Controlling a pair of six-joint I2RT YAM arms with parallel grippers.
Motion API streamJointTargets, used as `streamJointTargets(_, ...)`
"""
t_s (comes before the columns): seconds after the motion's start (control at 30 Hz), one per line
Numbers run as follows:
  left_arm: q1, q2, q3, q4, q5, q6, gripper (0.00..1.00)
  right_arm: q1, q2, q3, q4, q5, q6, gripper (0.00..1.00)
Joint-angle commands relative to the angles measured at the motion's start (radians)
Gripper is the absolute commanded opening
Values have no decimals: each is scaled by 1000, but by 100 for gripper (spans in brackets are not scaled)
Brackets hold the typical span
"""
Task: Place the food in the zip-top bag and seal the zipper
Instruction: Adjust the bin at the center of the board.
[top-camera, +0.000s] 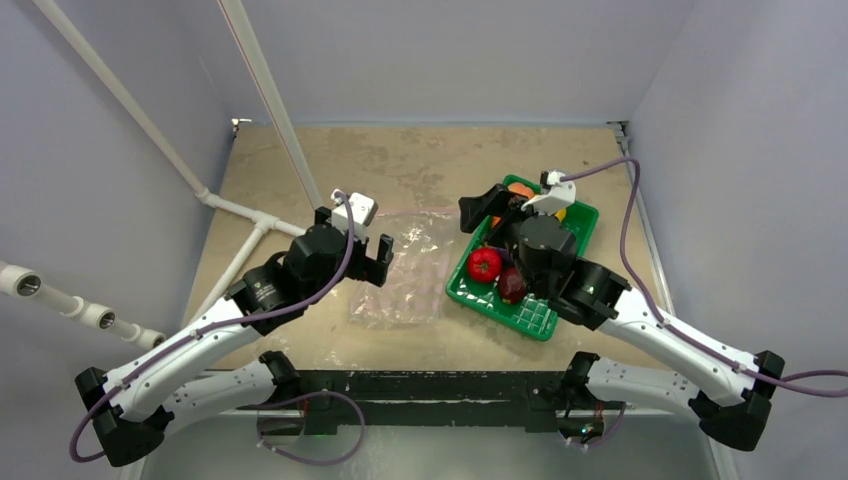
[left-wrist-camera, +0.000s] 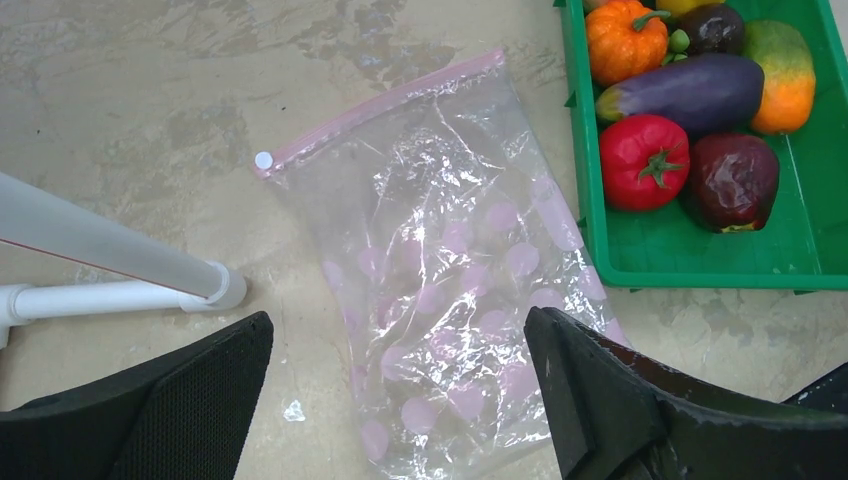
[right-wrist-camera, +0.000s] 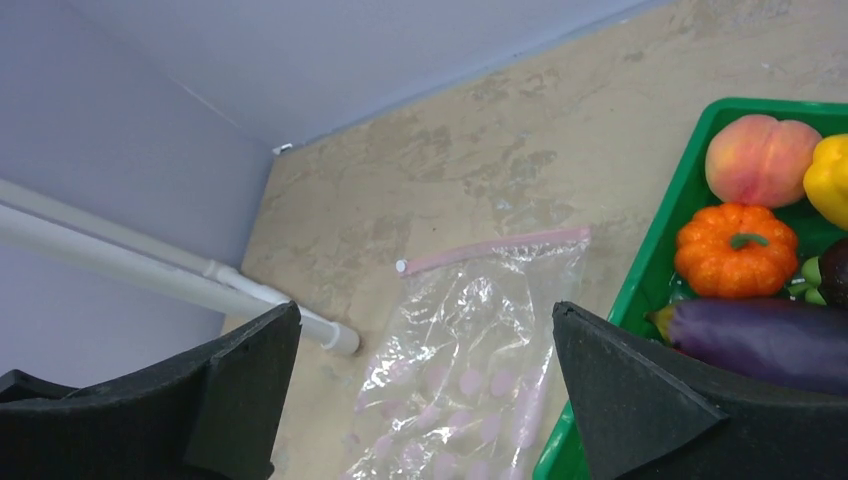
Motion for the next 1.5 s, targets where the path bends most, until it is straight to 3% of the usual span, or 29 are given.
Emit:
streamJointTargets(0.0, 2, -12, -3, 12, 17, -23, 99, 1, 14, 59, -57, 22, 71, 99)
streamJointTargets(0.33, 3, -21, -5, 9, 28, -25, 99, 1, 54, 93, -87, -29, 70, 99)
streamJointTargets(0.77, 2, -42, -4, 0, -11, -35, 99, -1, 282, 174, -144, 49, 82, 95)
streamJointTargets(1.47, 3, -50, -4, -11, -36, -24, 99, -264, 527, 148, 20, -119, 16, 70)
